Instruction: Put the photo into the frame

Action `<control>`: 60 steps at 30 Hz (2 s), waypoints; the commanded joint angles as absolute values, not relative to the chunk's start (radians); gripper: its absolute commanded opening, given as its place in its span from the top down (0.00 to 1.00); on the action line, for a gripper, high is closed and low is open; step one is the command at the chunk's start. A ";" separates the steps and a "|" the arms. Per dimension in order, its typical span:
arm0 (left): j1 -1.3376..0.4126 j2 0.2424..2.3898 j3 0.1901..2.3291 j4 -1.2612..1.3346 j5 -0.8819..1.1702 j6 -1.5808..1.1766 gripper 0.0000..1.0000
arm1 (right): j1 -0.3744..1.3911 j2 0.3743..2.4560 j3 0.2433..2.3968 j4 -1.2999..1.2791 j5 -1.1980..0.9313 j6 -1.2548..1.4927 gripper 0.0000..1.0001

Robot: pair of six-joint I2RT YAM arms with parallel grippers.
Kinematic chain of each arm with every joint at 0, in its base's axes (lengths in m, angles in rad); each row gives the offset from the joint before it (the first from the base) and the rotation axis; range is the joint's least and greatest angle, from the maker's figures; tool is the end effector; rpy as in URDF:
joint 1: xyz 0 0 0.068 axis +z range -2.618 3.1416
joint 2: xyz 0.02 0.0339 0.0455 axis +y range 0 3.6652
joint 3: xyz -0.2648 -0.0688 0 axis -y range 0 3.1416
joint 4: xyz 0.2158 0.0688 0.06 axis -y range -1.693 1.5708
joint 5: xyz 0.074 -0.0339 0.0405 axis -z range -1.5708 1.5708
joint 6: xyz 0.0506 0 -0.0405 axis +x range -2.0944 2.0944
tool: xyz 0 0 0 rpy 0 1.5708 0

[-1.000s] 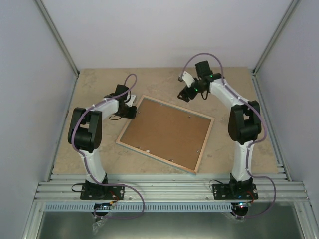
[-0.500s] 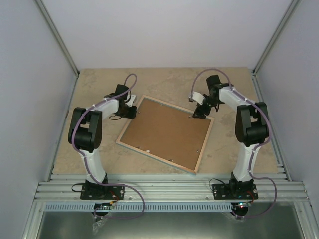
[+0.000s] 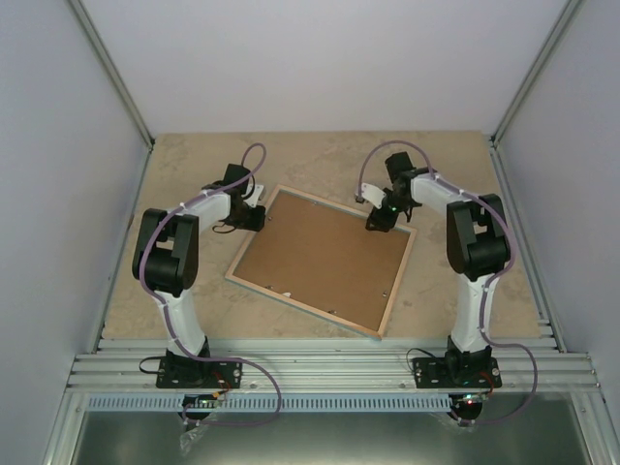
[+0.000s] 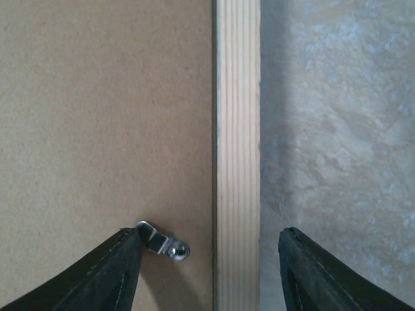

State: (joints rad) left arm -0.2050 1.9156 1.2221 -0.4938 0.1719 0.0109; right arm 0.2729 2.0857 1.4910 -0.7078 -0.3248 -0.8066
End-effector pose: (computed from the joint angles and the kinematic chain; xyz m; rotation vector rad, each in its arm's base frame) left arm 0.3509 -0.0818 0.1561 0.3436 2.7415 -0.2889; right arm 0.3761 0.1220 0.1552 -1.4811 2.3527 0.3403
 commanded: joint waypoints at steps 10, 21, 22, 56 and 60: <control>-0.221 1.962 1.202 -0.531 0.188 0.010 0.71 | 0.298 2.143 1.404 -0.564 -0.143 -0.547 0.68; -0.221 1.970 1.206 -0.534 0.174 0.010 0.73 | 0.290 2.100 1.385 -0.561 -0.075 -0.644 0.70; -0.221 1.971 1.207 -0.535 0.173 0.010 0.73 | 0.290 2.094 1.383 -0.563 -0.073 -0.655 0.70; -0.220 1.987 1.234 -0.543 0.179 -0.023 0.69 | 0.259 2.144 1.565 -0.683 -0.106 -0.617 0.77; -0.220 1.954 1.246 -0.540 0.195 -0.022 0.62 | 0.259 2.145 1.593 -0.696 -0.149 -0.621 0.71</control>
